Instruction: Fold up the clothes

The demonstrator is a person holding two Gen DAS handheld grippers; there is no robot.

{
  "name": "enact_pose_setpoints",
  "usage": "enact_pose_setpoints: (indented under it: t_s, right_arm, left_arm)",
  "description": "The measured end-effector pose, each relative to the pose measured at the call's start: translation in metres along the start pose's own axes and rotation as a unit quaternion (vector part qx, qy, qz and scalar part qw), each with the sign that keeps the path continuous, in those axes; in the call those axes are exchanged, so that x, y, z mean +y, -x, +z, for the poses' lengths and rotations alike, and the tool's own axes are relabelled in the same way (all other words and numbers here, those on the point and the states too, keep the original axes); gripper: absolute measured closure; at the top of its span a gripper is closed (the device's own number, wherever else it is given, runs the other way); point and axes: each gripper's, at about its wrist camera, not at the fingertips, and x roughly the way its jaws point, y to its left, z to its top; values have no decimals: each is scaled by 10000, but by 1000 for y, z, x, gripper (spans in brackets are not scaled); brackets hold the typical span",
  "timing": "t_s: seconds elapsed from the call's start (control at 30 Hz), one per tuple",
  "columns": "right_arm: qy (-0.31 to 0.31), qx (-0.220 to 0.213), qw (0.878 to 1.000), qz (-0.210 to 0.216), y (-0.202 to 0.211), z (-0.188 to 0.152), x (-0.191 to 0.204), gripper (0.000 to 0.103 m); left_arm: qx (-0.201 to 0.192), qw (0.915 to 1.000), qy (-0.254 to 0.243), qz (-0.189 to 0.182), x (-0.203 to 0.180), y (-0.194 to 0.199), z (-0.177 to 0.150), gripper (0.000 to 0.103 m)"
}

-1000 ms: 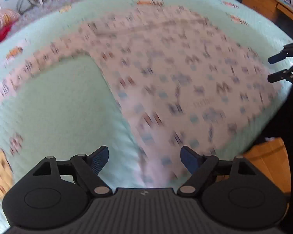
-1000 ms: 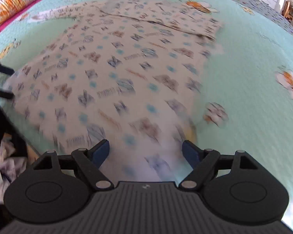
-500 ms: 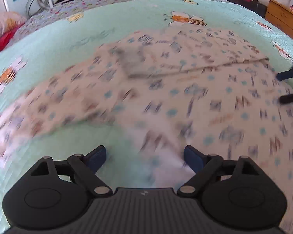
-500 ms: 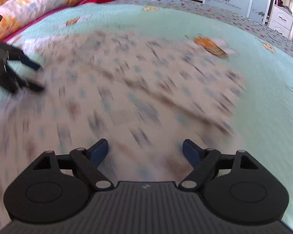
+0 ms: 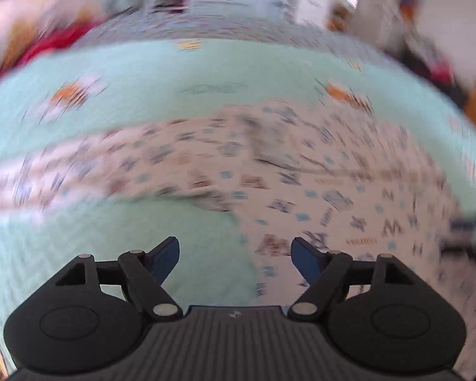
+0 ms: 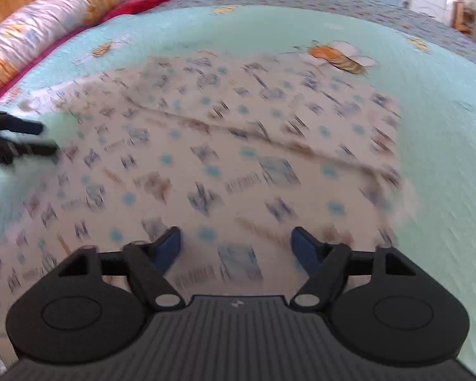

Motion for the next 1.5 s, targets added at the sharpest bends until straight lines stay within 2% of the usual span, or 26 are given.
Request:
enact_pose_setpoints:
  t_s: [0.03,0.1,0.2,0.3,0.4,0.6,0.67,0.9,0.97,1.03,1.07,1.1,1.13,1.2,1.3,1.5]
  right_arm:
    - [-187,-239,9994,182,19,-12,-2,28]
    - [-617,-628,9946,558,55,-39,-8,26]
    - [-1114,-882,9881,582,87,-67,-10,26]
    - [-1798,-921,9779,540,89,-84,-8,26]
    - [-2102,-901,9718,580,88,-91,1,26]
    - [-1967,-728,9766,474,81,-81,14,26]
    - [-1973,-729,9765,472,82,-78,15,26]
    - [-1913,-517,9798,275,76,-75,17,25]
    - [-1908,-428,9803,263,74,-73,19,25]
    - [-1878,-398,9810,272,72,-71,20,25]
    - [-1860,-396,9814,263,72,-71,21,25]
    - [-1850,-384,9817,244,72,-71,22,25]
    - [-1849,-364,9818,225,72,-70,22,25]
    - [-1857,-316,9819,184,71,-71,21,25]
    - [-1932,-239,9808,123,72,-73,19,25]
    - [-2070,-416,9774,136,86,-75,10,25]
  left_arm:
    - [-78,9978,655,-79,31,5,-1,22]
    - [-318,9844,1725,-99,85,12,-5,22]
    - [-807,9502,3007,-107,143,17,-11,22]
    - [-1171,9098,3976,-206,181,17,-17,22]
    - [-1261,8865,4444,-255,198,10,-14,22]
    - [-1501,8443,5132,-369,228,7,-2,22]
    - [-1606,8345,5254,-411,236,11,-2,22]
    - [-1722,8396,5141,-348,249,12,11,22]
    - [-1733,8433,5079,-290,250,10,17,25]
    - [-1703,8508,4968,-188,249,7,20,36]
    - [-1649,8558,4902,-112,249,5,23,58]
    - [-1565,8596,4863,-54,249,3,24,87]
    - [-1497,8619,4845,4,249,3,23,98]
    - [-1563,8659,4751,83,247,2,26,99]
    - [-1786,8771,4454,175,235,15,32,99]
    - [-2008,9088,3651,206,187,36,74,99]
